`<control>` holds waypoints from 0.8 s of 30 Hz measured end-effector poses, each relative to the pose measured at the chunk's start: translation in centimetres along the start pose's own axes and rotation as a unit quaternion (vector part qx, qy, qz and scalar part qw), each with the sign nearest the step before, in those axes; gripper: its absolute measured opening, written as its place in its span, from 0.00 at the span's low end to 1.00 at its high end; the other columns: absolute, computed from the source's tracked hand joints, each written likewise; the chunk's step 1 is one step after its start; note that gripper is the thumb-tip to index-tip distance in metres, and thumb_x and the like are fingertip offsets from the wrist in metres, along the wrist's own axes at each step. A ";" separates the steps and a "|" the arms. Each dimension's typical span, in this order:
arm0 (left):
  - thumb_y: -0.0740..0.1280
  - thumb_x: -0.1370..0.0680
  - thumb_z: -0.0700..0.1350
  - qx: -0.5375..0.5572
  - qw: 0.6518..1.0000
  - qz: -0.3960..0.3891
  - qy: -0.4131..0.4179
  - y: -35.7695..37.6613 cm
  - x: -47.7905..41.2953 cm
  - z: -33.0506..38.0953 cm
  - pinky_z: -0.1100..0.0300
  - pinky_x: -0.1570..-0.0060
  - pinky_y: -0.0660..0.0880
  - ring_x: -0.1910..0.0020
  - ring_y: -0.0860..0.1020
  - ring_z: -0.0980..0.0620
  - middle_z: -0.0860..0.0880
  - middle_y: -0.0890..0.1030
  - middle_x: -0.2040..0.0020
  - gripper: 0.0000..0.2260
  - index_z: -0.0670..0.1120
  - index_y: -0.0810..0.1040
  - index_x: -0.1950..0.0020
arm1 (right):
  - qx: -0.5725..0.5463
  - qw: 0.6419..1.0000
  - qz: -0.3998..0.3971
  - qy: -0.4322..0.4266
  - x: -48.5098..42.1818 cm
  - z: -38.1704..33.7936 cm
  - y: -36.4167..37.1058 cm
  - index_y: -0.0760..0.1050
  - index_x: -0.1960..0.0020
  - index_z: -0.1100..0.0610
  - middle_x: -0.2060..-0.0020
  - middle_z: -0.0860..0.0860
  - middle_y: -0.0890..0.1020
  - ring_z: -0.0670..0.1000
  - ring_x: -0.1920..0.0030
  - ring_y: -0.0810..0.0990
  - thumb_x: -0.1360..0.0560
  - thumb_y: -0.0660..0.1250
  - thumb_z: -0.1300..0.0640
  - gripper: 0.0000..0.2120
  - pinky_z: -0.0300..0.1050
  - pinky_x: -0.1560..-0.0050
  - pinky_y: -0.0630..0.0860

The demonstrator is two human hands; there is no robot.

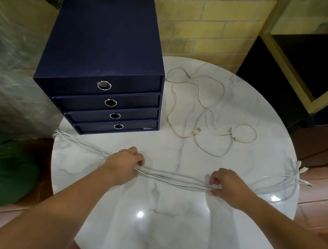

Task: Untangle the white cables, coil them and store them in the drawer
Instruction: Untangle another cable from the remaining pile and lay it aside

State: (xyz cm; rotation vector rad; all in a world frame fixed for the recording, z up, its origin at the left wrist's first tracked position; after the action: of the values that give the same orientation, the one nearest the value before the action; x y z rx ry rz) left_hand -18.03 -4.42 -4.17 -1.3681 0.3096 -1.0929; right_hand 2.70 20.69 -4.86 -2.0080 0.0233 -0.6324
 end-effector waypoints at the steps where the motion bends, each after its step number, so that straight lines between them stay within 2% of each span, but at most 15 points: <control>1: 0.69 0.25 0.48 0.000 1.000 -0.005 0.002 -0.1 -0.1 0.7 0.59 0.47 0.70 0.45 0.73 0.48 0.51 0.71 0.42 0.14 0.52 0.74 0.40 | 0.001 1.000 -0.011 -0.005 -0.2 0.1 -0.2 0.77 0.52 0.54 0.57 0.47 0.73 0.49 0.53 0.72 0.33 0.76 0.53 0.13 0.38 0.53 0.67; 7: 0.72 0.28 0.58 0.068 0.997 -0.024 -0.006 -0.2 -1.0 3.6 0.61 0.45 0.70 0.43 0.72 0.53 0.55 0.70 0.42 0.22 0.54 0.73 0.37 | -0.037 0.993 -0.109 -0.027 -1.2 0.3 -1.4 0.77 0.45 0.53 0.54 0.47 0.73 0.47 0.51 0.73 0.35 0.77 0.50 0.21 0.37 0.51 0.68; 9: 0.70 0.28 0.60 0.104 0.994 -0.026 -0.010 -0.2 -1.7 5.0 0.61 0.45 0.70 0.43 0.72 0.55 0.56 0.70 0.43 0.22 0.54 0.73 0.37 | -0.066 0.992 -0.105 -0.027 -1.5 0.7 -2.4 0.77 0.45 0.54 0.55 0.47 0.74 0.47 0.52 0.74 0.34 0.77 0.50 0.20 0.35 0.52 0.69; 13: 0.67 0.23 0.56 0.175 0.984 0.002 -0.012 -0.5 -3.0 7.7 0.63 0.46 0.71 0.47 0.74 0.57 0.55 0.74 0.45 0.15 0.52 0.76 0.39 | -0.096 0.995 -0.030 -0.017 -2.8 2.1 -4.6 0.76 0.51 0.52 0.60 0.44 0.75 0.43 0.59 0.74 0.30 0.73 0.52 0.10 0.31 0.57 0.68; 17: 0.65 0.21 0.48 0.224 0.972 0.074 -0.015 -0.9 -4.9 10.7 0.71 0.58 0.68 0.58 0.74 0.61 0.56 0.76 0.49 0.07 0.52 0.79 0.45 | -0.104 0.991 0.080 0.016 -4.8 4.7 -7.1 0.77 0.55 0.54 0.59 0.50 0.78 0.51 0.56 0.78 0.26 0.68 0.59 0.01 0.40 0.57 0.71; 19: 0.65 0.21 0.46 0.250 0.964 0.091 -0.015 -0.9 -5.9 11.9 0.72 0.59 0.68 0.62 0.73 0.62 0.56 0.77 0.50 0.06 0.52 0.80 0.47 | -0.078 0.986 0.146 0.035 -5.7 6.5 -8.0 0.78 0.51 0.58 0.56 0.52 0.76 0.54 0.54 0.77 0.26 0.66 0.61 0.05 0.42 0.56 0.70; 21: 0.65 0.21 0.44 0.271 0.957 0.099 -0.016 -0.8 -6.8 13.2 0.69 0.57 0.71 0.63 0.73 0.62 0.54 0.78 0.51 0.06 0.50 0.81 0.48 | -0.048 0.981 0.179 0.057 -6.4 8.3 -8.8 0.77 0.44 0.60 0.49 0.56 0.75 0.57 0.49 0.76 0.26 0.67 0.61 0.10 0.44 0.51 0.71; 24: 0.65 0.21 0.43 0.294 0.949 0.110 -0.019 -0.6 -8.1 15.2 0.62 0.53 0.75 0.63 0.73 0.61 0.53 0.79 0.51 0.07 0.48 0.81 0.47 | 0.011 0.986 0.143 0.087 -7.4 11.1 -9.0 0.75 0.40 0.58 0.42 0.57 0.71 0.59 0.43 0.70 0.25 0.67 0.57 0.14 0.47 0.44 0.70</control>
State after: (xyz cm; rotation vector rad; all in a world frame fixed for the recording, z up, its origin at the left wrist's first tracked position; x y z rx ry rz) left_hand -11.17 11.40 -3.06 -0.7977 0.0876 -0.8748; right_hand -0.94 36.29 -4.68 -1.8771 0.3995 -0.6165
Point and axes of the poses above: each hand's wrist, its own x-axis away from the middle knuckle, its own y-axis out of the palm, z = x × y, the point moved 2 cm from there along -x, towards the middle knuckle
